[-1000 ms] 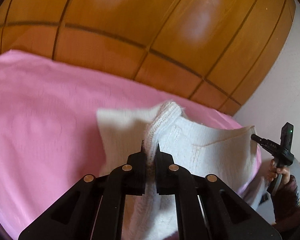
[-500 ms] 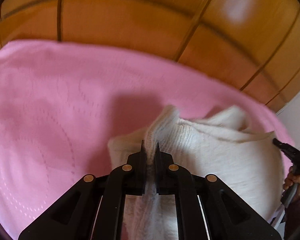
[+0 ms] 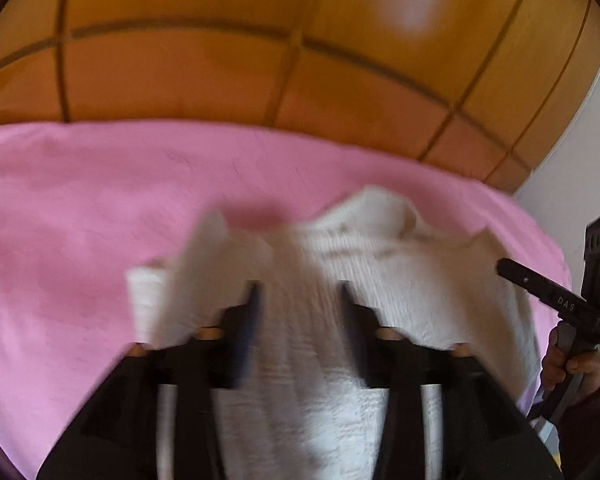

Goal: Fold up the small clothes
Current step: 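Grasp the folded edge with both tools and fold it again toward the collar, then open both tools and smooth the folded sweater flat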

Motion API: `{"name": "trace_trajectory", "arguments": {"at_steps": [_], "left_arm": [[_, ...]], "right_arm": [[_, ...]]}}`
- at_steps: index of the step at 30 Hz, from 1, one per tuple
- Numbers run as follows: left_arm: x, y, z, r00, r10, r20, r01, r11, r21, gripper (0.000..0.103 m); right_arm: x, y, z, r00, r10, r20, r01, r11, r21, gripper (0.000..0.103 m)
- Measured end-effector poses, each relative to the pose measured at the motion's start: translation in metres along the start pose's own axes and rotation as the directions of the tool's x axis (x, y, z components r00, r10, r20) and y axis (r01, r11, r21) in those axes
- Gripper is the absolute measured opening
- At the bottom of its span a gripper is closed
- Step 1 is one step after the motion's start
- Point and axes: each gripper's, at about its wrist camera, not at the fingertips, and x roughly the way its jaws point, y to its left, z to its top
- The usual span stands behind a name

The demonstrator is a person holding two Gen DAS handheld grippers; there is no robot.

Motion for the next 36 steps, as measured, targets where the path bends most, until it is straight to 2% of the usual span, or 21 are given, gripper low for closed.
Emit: {"name": "trace_trajectory", "arguments": {"at_steps": [2, 3, 4, 5, 6, 8, 12, 14, 17, 20, 22, 23, 25, 26, 27, 28, 29, 30, 33, 36], "left_arm": [[0.016, -0.002, -0.004, 0.998, -0.043, -0.043, 0.043, 0.999, -0.018, 0.051], [0.021, -0.005, -0.004, 0.998, -0.038, -0.048, 0.038, 0.999, -0.014, 0.035], [0.025, -0.009, -0.007, 1.0, 0.008, -0.03, -0.007, 1.0, 0.014, 0.021], [0.025, -0.013, -0.009, 1.0, 0.019, -0.023, -0.018, 0.999, 0.034, 0.005], [0.023, -0.014, -0.007, 1.0, 0.016, -0.003, -0.016, 0.999, 0.031, 0.003], [0.014, -0.014, -0.002, 0.999, 0.015, 0.043, -0.016, 0.999, 0.029, 0.003], [0.007, -0.014, 0.016, 0.992, 0.04, 0.124, -0.042, 0.999, 0.012, 0.003], [0.012, -0.011, 0.023, 0.991, 0.056, 0.124, -0.057, 0.998, 0.004, 0.003], [0.04, -0.008, 0.027, 0.991, 0.112, 0.068, -0.113, 0.994, 0.005, 0.003], [0.071, 0.0, 0.02, 0.983, 0.182, -0.012, -0.182, 0.983, 0.007, 0.003], [0.072, 0.005, 0.021, 0.985, 0.173, -0.008, -0.173, 0.985, -0.018, 0.003], [0.068, 0.007, 0.022, 0.986, 0.166, -0.01, -0.166, 0.985, -0.035, 0.003], [0.055, 0.008, 0.023, 0.984, 0.179, -0.002, -0.179, 0.983, -0.05, 0.003], [0.047, 0.007, 0.022, 0.98, 0.198, 0.006, -0.197, 0.979, -0.045, 0.004], [0.037, 0.005, 0.019, 0.98, 0.2, 0.018, -0.199, 0.979, -0.037, 0.015], [0.027, 0.005, 0.016, 0.981, 0.19, 0.032, -0.189, 0.981, -0.037, 0.022], [0.018, 0.005, 0.011, 0.982, 0.184, 0.045, -0.182, 0.982, -0.043, 0.039], [0.003, 0.009, 0.003, 0.982, 0.179, 0.067, -0.175, 0.983, -0.057, 0.048], [-0.022, 0.021, -0.017, 0.98, 0.177, 0.088, -0.169, 0.981, -0.097, 0.048], [-0.056, 0.052, -0.052, 0.979, 0.184, 0.09, -0.162, 0.965, -0.207, 0.048]], "right_arm": [[0.018, 0.007, -0.008, 0.998, -0.003, -0.059, 0.002, 1.0, -0.005, 0.053], [0.025, 0.009, -0.011, 0.998, -0.015, -0.066, 0.015, 1.0, -0.01, 0.044], [0.027, 0.01, -0.012, 0.998, -0.015, -0.064, 0.014, 1.0, -0.013, 0.036], [0.027, 0.01, -0.011, 0.998, -0.014, -0.064, 0.013, 1.0, -0.011, 0.018], [0.026, 0.009, -0.007, 0.998, -0.006, -0.062, 0.006, 1.0, -0.005, 0.006], [0.019, 0.008, -0.002, 0.999, 0.0, -0.043, 0.0, 1.0, -0.01, 0.005], [-0.001, 0.013, 0.014, 0.999, 0.004, 0.052, -0.004, 1.0, -0.018, 0.005], [0.002, 0.012, 0.02, 0.997, 0.0, 0.078, 0.0, 1.0, -0.006, 0.005], [0.028, 0.01, 0.019, 0.997, -0.062, 0.035, 0.062, 0.998, -0.001, 0.005], [0.063, 0.001, 0.007, 0.993, -0.099, -0.061, 0.101, 0.994, 0.032, 0.006], [0.063, -0.002, 0.003, 0.994, -0.106, -0.032, 0.107, 0.994, 0.038, 0.008], [0.062, -0.002, 0.003, 0.994, -0.104, -0.034, 0.105, 0.994, 0.042, 0.013], [0.058, 0.0, 0.004, 0.994, -0.101, -0.034, 0.102, 0.994, 0.033, 0.028], [0.054, 0.002, 0.004, 0.995, -0.099, -0.029, 0.1, 0.995, 0.025, 0.047], [0.045, 0.006, 0.003, 0.994, -0.11, -0.008, 0.11, 0.994, 0.015, 0.064], [0.037, 0.009, 0.002, 0.993, -0.118, 0.011, 0.117, 0.993, 0.011, 0.067], [0.028, 0.012, 0.0, 0.993, -0.116, 0.031, 0.116, 0.993, 0.006, 0.068], [0.019, 0.016, -0.003, 0.994, -0.101, 0.043, 0.101, 0.995, -0.003, 0.067], [-0.014, 0.036, -0.021, 0.998, -0.021, 0.061, 0.024, 0.999, -0.047, 0.072], [-0.036, 0.061, -0.047, 0.997, 0.051, 0.059, -0.044, 0.994, -0.104, 0.076]]}}
